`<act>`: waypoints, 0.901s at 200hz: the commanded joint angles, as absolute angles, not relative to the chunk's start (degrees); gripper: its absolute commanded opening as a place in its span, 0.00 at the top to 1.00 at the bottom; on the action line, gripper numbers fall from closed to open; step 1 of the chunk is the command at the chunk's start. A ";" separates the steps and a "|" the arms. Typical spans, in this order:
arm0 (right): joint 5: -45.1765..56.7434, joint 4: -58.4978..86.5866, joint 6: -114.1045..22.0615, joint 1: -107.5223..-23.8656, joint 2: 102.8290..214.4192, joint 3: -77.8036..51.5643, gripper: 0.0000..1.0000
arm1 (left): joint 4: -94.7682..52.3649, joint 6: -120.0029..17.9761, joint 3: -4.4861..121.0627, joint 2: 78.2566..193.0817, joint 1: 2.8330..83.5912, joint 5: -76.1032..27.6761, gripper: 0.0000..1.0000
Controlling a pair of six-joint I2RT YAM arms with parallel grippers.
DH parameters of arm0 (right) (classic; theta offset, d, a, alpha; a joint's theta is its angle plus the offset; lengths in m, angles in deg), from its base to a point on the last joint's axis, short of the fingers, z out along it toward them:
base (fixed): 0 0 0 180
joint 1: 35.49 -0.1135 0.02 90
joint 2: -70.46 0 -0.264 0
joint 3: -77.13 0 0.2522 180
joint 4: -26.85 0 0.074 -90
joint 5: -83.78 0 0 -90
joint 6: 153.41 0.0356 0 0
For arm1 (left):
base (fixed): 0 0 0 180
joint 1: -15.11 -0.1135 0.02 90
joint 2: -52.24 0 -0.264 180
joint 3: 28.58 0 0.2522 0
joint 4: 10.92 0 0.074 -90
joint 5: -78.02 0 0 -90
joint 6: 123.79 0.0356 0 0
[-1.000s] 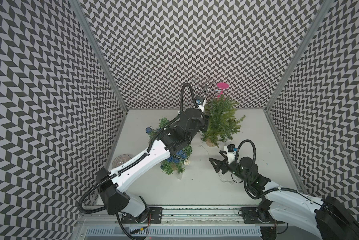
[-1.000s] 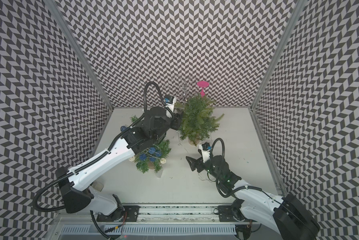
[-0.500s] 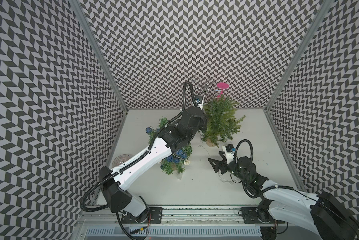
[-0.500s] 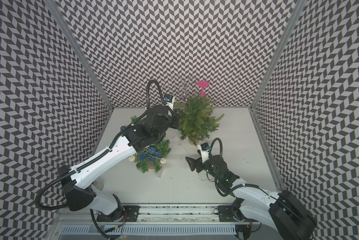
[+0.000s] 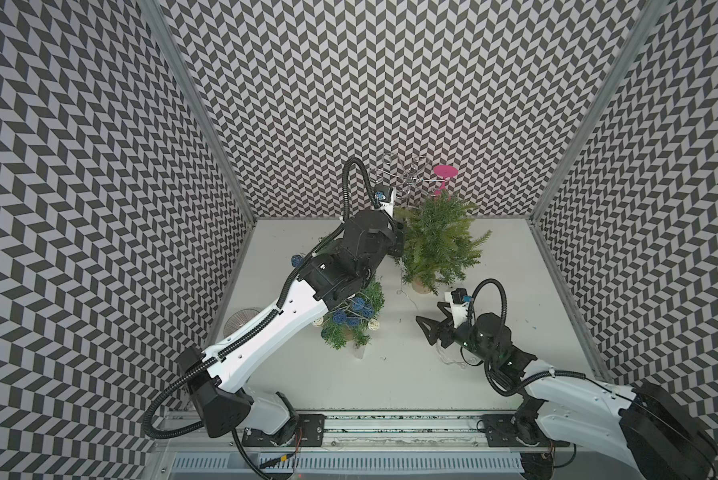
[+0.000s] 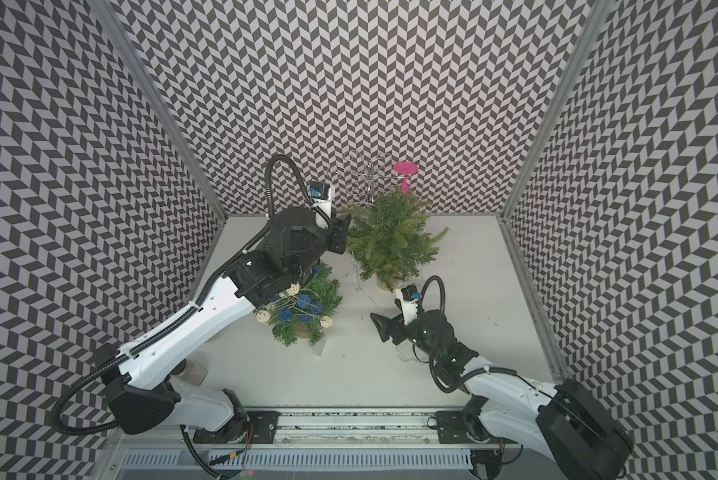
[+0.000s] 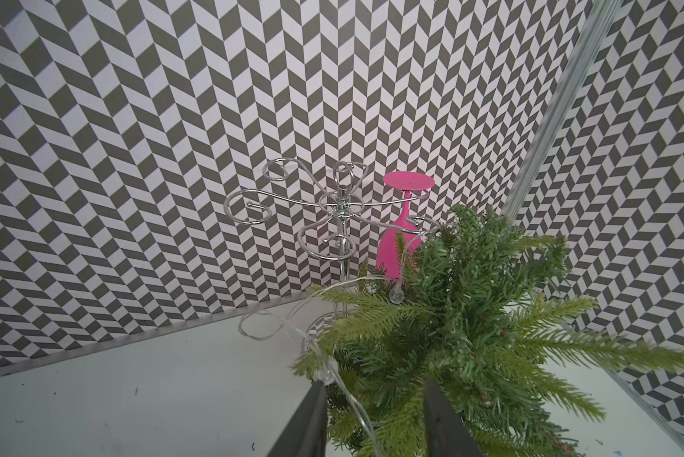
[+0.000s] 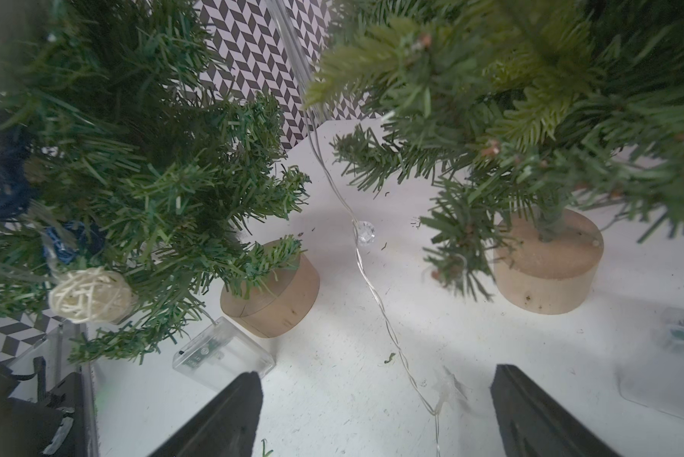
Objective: Wrap string light around the christmas tree
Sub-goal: Move the christmas tree to the center of the board.
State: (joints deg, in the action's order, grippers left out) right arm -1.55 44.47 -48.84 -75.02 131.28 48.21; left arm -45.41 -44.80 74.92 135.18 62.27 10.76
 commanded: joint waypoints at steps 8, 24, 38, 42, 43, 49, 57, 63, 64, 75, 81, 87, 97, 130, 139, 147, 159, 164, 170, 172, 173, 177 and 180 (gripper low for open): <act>-2.28 46.98 -49.16 -75.22 130.24 48.44 0.07 | -46.92 -46.02 76.50 138.58 60.98 8.84 0.59; -2.58 46.77 -48.91 -75.26 129.14 48.86 0.07 | -47.36 -46.12 77.42 140.26 60.19 7.88 0.62; -3.47 46.49 -48.41 -75.22 128.36 49.20 0.07 | -47.41 -46.10 78.18 141.51 59.75 7.43 0.72; -3.77 46.47 -48.31 -75.22 128.15 49.21 0.07 | -47.44 -46.09 78.44 141.84 59.62 7.21 0.76; -3.81 46.48 -48.34 -75.22 128.13 49.22 0.07 | -47.49 -46.05 78.48 141.86 59.56 7.19 0.77; -4.01 46.35 -48.31 -75.22 127.90 49.30 0.07 | -47.81 -46.23 78.80 142.14 59.53 7.10 0.86; -4.17 46.31 -48.26 -75.28 127.69 49.35 0.07 | -48.32 -46.53 78.92 141.95 59.57 7.15 0.96; -4.19 46.28 -48.25 -75.29 127.59 49.44 0.07 | -47.70 -46.54 78.36 141.25 59.69 7.10 1.00; -4.15 46.30 -48.22 -75.30 127.59 49.42 0.07 | -47.53 -46.54 78.22 141.08 59.68 7.14 1.00; -4.03 46.38 -48.13 -75.22 127.58 49.44 0.07 | -45.76 -46.54 76.64 139.31 59.79 7.77 1.00; -3.77 46.39 -48.16 -75.23 127.74 49.31 0.07 | -45.44 -46.54 76.16 138.53 59.78 7.88 1.00; -3.53 46.54 -48.11 -75.24 127.89 49.34 0.07 | -45.30 -46.54 75.86 137.69 59.80 8.21 1.00; -3.23 46.91 -48.10 -75.26 128.37 49.27 0.07 | -44.45 -46.15 74.87 136.28 59.89 8.74 1.00; -1.49 48.78 -48.74 -75.23 131.81 48.31 0.07 | -42.90 -45.88 73.07 133.38 59.94 10.03 1.00; 0.79 49.58 -49.77 -75.24 133.14 47.94 0.07 | -42.55 -45.79 73.07 133.15 59.94 9.57 1.00; 2.62 50.01 -49.95 -75.22 134.32 47.49 0.06 | -41.66 -45.49 72.87 133.11 59.94 8.92 1.00; 5.09 51.79 -51.30 -75.22 135.55 47.35 0.05 | -40.95 -44.88 73.08 133.99 59.67 8.35 1.00; 4.18 52.37 -51.38 -75.22 135.62 47.37 0.05 | -41.22 -44.85 73.43 134.76 59.27 7.92 1.00; 1.65 51.78 -51.28 -75.22 135.44 46.89 0.05 | -41.75 -44.94 74.10 135.68 58.60 6.29 1.00; 0.89 51.26 -51.21 -75.22 135.31 46.68 0.04 | -41.96 -44.95 74.25 135.92 58.39 5.70 1.00; 0.37 51.03 -51.16 -75.22 135.23 46.50 0.04 | -42.07 -45.00 74.37 136.09 58.29 5.34 1.00; -0.94 49.86 -50.94 -75.20 135.01 46.02 0.04 | -42.37 -45.08 74.65 136.63 58.03 4.22 1.00; -1.56 49.32 -50.93 -75.14 134.86 45.76 0.04 | -42.57 -45.13 74.80 137.02 58.00 3.66 1.00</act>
State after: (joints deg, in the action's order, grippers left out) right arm 1.05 46.48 -49.54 -75.06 135.39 48.69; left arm -43.78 -45.21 73.37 134.54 59.21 7.57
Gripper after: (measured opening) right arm 0.954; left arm 0.047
